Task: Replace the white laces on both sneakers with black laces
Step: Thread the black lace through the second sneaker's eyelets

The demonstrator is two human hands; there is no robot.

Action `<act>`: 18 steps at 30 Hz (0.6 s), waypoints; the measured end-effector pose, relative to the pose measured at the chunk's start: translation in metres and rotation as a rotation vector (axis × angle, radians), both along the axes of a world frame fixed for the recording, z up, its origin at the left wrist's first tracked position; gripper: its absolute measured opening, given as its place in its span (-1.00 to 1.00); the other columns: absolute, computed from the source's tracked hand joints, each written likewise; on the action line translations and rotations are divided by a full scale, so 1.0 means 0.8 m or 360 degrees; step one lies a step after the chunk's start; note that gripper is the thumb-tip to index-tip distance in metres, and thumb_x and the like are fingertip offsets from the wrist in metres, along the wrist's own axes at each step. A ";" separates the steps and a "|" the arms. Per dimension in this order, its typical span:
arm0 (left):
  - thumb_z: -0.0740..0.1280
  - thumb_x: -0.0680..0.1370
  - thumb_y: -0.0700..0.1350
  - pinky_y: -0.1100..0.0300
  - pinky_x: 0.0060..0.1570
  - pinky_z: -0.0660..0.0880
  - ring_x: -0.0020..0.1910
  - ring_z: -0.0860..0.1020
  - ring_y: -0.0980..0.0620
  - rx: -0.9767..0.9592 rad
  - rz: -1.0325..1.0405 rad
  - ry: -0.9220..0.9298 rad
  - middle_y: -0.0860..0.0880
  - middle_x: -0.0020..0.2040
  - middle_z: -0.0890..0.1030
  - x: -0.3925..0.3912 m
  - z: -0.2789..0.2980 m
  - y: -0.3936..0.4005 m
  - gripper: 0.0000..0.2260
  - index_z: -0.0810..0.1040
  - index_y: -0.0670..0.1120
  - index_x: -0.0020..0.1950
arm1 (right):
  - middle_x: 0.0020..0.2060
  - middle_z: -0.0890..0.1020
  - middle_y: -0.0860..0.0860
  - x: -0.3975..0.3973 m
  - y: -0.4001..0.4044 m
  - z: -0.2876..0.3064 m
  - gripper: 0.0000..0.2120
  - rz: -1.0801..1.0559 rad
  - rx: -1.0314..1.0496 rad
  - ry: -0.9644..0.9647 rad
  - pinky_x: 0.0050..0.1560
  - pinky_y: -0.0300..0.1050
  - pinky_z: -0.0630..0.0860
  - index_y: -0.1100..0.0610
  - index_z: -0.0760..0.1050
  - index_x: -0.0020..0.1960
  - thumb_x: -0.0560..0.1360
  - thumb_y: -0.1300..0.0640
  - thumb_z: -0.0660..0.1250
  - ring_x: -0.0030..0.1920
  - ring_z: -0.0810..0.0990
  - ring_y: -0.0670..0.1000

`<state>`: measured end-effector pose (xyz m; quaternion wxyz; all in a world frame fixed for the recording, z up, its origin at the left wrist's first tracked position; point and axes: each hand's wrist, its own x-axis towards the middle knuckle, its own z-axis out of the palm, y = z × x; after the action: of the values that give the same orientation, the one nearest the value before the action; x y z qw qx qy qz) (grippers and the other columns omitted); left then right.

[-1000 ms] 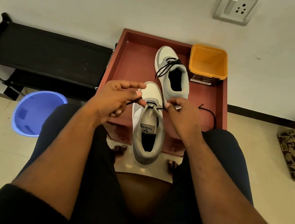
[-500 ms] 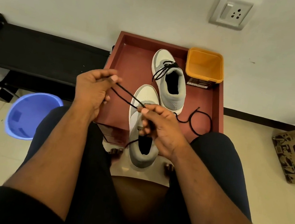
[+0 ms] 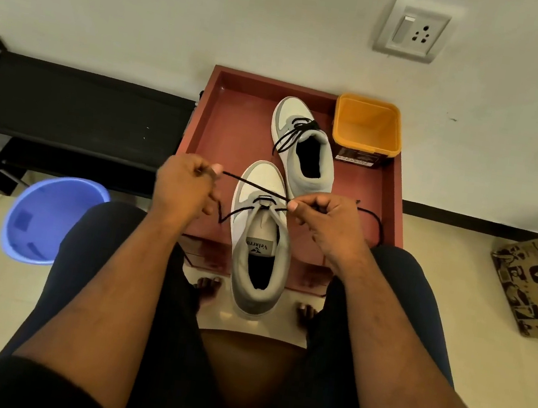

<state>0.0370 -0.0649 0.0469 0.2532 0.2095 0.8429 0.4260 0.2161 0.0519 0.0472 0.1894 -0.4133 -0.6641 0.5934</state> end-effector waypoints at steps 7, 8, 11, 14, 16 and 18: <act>0.33 0.58 -0.21 0.22 -0.47 0.53 -0.47 0.55 0.08 0.0170 -0.0805 -0.0311 -0.08 -0.17 0.68 0.040 0.001 0.014 -0.46 0.26 0.15 0.48 | -0.48 0.60 -0.15 -0.010 -0.006 -0.008 -0.93 0.0125 0.0087 -0.0029 -0.28 -0.35 0.45 0.15 0.65 -0.20 0.46 0.24 0.45 -0.41 0.52 -0.23; 0.32 0.59 -0.21 0.19 -0.43 0.54 -0.45 0.55 0.08 0.0072 -0.0894 -0.0280 -0.08 -0.14 0.69 0.043 -0.002 0.016 -0.56 0.38 0.04 0.44 | -0.47 0.60 -0.14 -0.009 -0.005 -0.008 -0.94 0.0123 0.0078 -0.0013 -0.28 -0.36 0.46 0.16 0.65 -0.19 0.45 0.25 0.45 -0.40 0.52 -0.22; 0.29 0.61 -0.21 0.18 -0.37 0.52 -0.45 0.51 0.07 -0.0030 -0.0807 -0.0173 -0.08 -0.18 0.68 0.036 -0.007 0.019 -0.85 0.63 -0.17 0.09 | -0.44 0.62 -0.13 -0.003 0.001 -0.010 -0.91 0.0119 0.0088 -0.0012 -0.30 -0.37 0.44 0.06 0.65 -0.20 0.41 0.23 0.49 -0.39 0.53 -0.22; 0.30 0.61 -0.16 0.26 -0.35 0.50 -0.45 0.48 0.08 0.0025 -0.0428 -0.0013 -0.04 -0.30 0.64 0.015 -0.004 0.014 -0.87 0.65 -0.11 0.01 | -0.45 0.60 -0.18 0.000 0.010 -0.013 -0.94 0.0038 0.0121 -0.0034 -0.36 -0.41 0.40 0.04 0.66 -0.16 0.42 0.18 0.49 -0.41 0.48 -0.25; 0.30 0.60 -0.12 0.24 -0.26 0.50 -0.34 0.52 0.07 -0.0128 -0.0333 0.0238 -0.01 -0.23 0.62 0.006 -0.005 0.007 -0.86 0.66 -0.05 0.06 | -0.44 0.61 -0.20 -0.002 0.012 -0.015 -0.94 0.0020 0.0139 -0.0044 -0.35 -0.39 0.42 0.02 0.66 -0.16 0.44 0.17 0.48 -0.41 0.48 -0.24; 0.27 0.59 -0.20 0.23 -0.18 0.50 -0.16 0.54 0.06 -0.0291 -0.0302 0.0524 -0.04 0.11 0.56 0.009 -0.005 0.004 -0.75 0.59 -0.01 0.23 | -0.41 0.62 -0.19 -0.005 0.009 -0.019 -0.96 0.0083 0.0200 -0.0130 -0.29 -0.37 0.44 0.03 0.67 -0.14 0.44 0.16 0.48 -0.38 0.51 -0.24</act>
<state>0.0445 -0.0618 0.0427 0.1688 0.3309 0.8845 0.2821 0.2120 0.0589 0.0318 0.1723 -0.4069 -0.7179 0.5379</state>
